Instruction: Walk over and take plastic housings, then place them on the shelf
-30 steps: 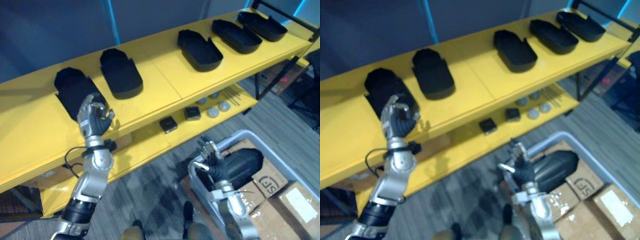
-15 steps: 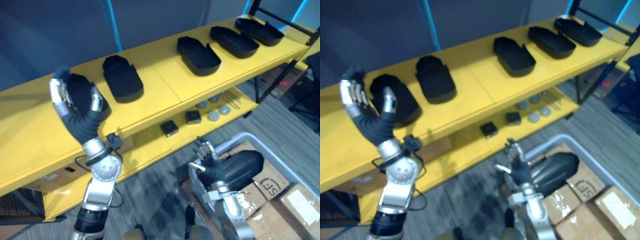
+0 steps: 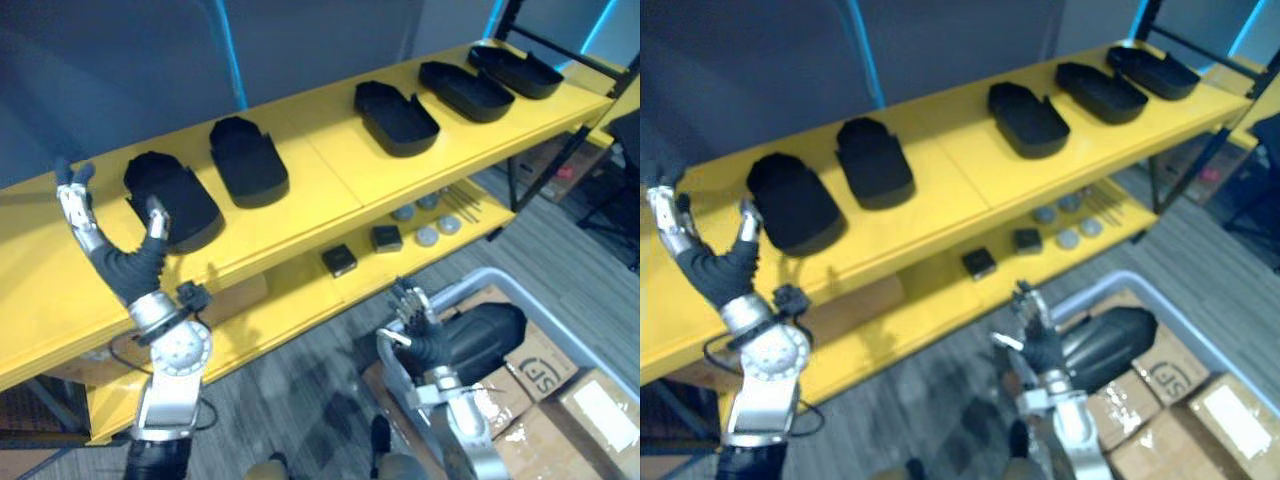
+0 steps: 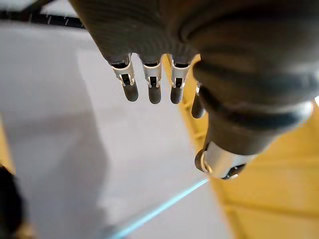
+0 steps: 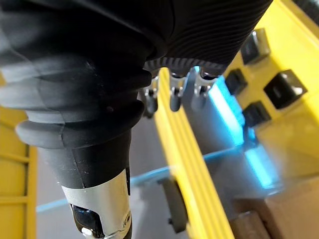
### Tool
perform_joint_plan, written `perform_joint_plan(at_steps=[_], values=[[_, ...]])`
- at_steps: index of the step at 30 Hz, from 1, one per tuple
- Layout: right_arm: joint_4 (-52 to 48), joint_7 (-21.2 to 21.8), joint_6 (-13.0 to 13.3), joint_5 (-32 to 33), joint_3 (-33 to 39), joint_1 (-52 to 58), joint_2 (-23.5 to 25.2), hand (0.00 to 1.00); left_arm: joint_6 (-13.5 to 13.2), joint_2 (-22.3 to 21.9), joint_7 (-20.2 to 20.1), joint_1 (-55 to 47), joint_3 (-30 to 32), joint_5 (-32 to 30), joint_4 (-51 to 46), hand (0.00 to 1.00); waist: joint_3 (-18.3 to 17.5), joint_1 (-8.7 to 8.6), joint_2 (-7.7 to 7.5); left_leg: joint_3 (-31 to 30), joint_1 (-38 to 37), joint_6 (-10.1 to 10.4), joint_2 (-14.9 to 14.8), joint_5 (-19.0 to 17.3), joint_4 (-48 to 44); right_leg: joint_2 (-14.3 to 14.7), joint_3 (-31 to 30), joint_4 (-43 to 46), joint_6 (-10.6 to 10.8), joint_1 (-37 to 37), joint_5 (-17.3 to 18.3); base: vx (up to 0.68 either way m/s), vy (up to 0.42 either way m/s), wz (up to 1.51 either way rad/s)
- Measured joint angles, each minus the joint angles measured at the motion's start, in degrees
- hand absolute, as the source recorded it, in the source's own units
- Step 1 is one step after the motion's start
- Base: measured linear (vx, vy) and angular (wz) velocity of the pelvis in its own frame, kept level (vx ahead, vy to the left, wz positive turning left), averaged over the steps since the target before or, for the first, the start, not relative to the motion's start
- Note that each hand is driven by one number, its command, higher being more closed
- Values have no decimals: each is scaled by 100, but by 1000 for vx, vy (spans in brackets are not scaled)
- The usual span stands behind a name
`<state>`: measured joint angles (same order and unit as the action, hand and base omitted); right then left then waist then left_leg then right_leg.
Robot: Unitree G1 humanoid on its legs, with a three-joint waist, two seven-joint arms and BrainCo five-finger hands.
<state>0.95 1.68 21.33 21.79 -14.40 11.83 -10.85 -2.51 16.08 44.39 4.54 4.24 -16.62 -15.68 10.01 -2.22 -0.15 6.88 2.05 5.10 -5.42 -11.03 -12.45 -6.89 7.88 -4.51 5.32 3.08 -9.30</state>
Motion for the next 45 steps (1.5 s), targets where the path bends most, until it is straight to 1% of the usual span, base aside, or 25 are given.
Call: perform_joint_plan(at_steps=[1, 3, 4, 5, 9, 12, 15, 16, 19, 20, 21, 23, 27, 31, 36, 42, 43, 45], values=[[0, 75, 2, 4, 63, 41, 1, 0, -41, 6, -29, -6, 4, 261, 154, 100, -9, 0, -15, -1, 1, 0, 1, 0, 0, 0, -1, 0, 0, 0, 0, 0, 0, 0], [0, 87, 2, 4, 91, 52, 1, 0, -127, -24, -90, -15, 3, 575, 180, 100, -13, 0, -22, -1, 2, 0, 1, 0, 2, 0, -1, 0, 0, 1, -1, 0, 0, 0], [0, 89, 4, 3, 118, 52, 5, 0, -364, -136, -116, -18, -5, 817, 203, 100, -15, 1, -25, 0, 1, -1, 2, 0, 2, -1, -3, 0, 0, 0, -1, 0, 0, 0], [0, 89, 4, 3, 130, 50, 11, 0, -493, -189, -155, -19, -23, 952, 210, 100, -15, 1, -25, 0, 0, -1, 2, 0, 3, -1, -3, 0, 0, 0, -1, 0, 0, 0], [0, 93, 4, 2, 139, 47, 14, 0, -773, -333, -236, -19, -55, 1003, 225, 100, -15, -5, -25, 5, -4, -1, 0, -1, -3, 3, -8, 0, 0, -1, -3, 0, 0, 0], [-1, 92, 4, 0, 141, 47, 13, 0, -874, -333, -243, -19, -53, 1003, 231, 100, -16, -5, -23, 11, -5, -2, 0, -2, -9, 2, -12, -1, -1, -1, -9, 0, 0, 0], [-2, 92, 4, 0, 141, 45, 12, 0, -898, -333, -305, -20, -53, 1040, 241, 100, -17, -5, -22, 17, -5, -2, -1, -2, -14, 2, -15, -1, -3, 2, -11, 0, 0, 0], [-3, 93, 4, 0, 141, 45, 12, 0, -924, -333, -327, -20, -53, 1133, 242, 0, -17, -5, -22, 19, -5, -2, -2, -2, -14, 3, -15, -1, -3, 3, -11, 0, 0, 0], [-5, 95, 4, -1, 143, 39, 13, 0, -1150, -347, -550, -21, -53, 1692, 338, 0, -22, -4, -13, 22, -4, -1, -2, -2, -12, 3, -18, -1, -2, 7, -13, 0, 0, 0], [-6, 95, 4, -2, 143, 37, 13, 0, -1263, -380, -685, -30, -52, 1971, 339, 0, -22, -3, -13, 21, -4, -1, -2, -2, -11, 3, -17, -1, -1, 7, -14, 0, 0, 0], [-13, 95, 4, -5, 143, 35, 15, 0, -1407, -444, -822, -52, -53, 2317, 335, 100, -23, -3, -12, 21, -5, -1, -1, -1, -12, 3, -18, -1, 0, 6, -15, 0, 0, 0], [-19, 95, 3, -7, 144, 33, 18, 0, -1498, -549, -934, -98, -52, 2547, 333, 100, -23, -3, -12, 19, -6, -1, -1, -1, -11, 2, -17, 0, 1, 2, -15, 0, 0, 0], [-40, 94, 2, -8, 151, 30, 23, 0, -1628, -577, -975, -236, -55, 2567, 302, 100, -23, 0, -12, 14, -7, -2, 0, -2, -13, 3, -16, 0, 0, -3, -16, 0, 0, 0], [-43, 95, -1, -8, 152, 32, 24, 0, -1662, -578, -1053, -240, -54, 2510, 168, 100, -29, 3, -3, 15, -9, -3, 0, -3, -16, 2, -16, -1, 1, -5, -16, 0, 0, 0], [-43, 99, -1, -7, 175, 36, 24, 0, -1720, -580, -1161, -246, -54, 2510, 96, 100, -110, 3, 102, 17, -9, -2, -2, -3, -12, 3, -16, -1, 1, -2, -16, 0, 0, 0], [-43, 99, -1, -9, 178, 37, 27, 0, -1840, -585, -1217, -346, -54, 2510, 6, 100, -113, 2, 103, 19, -9, -2, -4, -3, -13, 5, -16, -1, 1, 0, -16, 0, 0, 0], [-43, 99, -1, -9, 180, 37, 26, 0, -1846, -586, -1253, -402, -54, 2512, -68, 0, -113, 2, 103, 19, -8, -2, -4, -3, -11, 5, -16, -1, 1, 1, -16, 0, 0, 0], [-43, 99, -1, -10, 181, 37, 27, 0, -1864, -586, -1366, -450, -56, 2512, -135, 0, -113, 3, 103, 19, -8, -2, -5, -3, -10, 5, -16, -2, 1, 2, -16, 0, 0, 0]])
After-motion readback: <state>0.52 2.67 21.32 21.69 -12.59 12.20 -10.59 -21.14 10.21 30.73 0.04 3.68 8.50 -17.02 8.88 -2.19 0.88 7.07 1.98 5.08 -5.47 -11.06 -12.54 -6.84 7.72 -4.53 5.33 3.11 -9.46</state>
